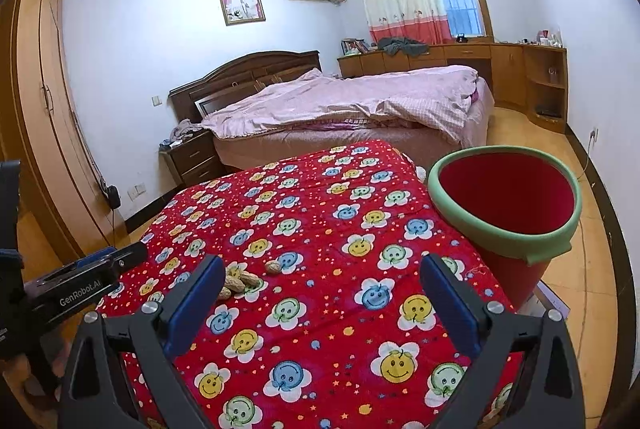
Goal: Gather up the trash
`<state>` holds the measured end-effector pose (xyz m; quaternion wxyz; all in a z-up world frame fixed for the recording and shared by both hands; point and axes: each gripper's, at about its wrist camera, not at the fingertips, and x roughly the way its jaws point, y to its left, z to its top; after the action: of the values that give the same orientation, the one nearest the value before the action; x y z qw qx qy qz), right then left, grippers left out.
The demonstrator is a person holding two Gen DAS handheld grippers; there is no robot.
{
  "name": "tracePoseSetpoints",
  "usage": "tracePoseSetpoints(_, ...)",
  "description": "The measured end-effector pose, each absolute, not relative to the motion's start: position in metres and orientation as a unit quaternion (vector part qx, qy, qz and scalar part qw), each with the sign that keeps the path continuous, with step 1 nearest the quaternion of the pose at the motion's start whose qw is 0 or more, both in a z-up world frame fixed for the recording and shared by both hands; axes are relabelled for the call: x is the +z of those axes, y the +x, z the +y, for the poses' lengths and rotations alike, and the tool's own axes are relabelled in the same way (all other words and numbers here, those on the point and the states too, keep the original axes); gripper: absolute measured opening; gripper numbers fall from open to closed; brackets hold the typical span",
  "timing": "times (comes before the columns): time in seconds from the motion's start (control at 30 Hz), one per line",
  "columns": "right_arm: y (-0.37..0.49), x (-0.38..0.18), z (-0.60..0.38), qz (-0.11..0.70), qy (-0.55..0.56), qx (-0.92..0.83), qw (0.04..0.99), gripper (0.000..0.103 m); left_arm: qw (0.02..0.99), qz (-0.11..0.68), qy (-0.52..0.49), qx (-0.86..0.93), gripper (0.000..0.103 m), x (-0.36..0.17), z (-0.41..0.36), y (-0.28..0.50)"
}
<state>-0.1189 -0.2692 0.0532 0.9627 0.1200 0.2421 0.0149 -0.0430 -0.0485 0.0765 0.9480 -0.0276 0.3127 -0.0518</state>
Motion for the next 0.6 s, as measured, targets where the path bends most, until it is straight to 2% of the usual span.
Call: tracePoseSetpoints(0.6, -0.1188, 0.044, -0.2723, 0.252, 0.129, 0.013, 0.959, 0.1, 0.95, 0.309, -0.022, -0.038, 0.052, 0.0695, -0.0509, -0.0421)
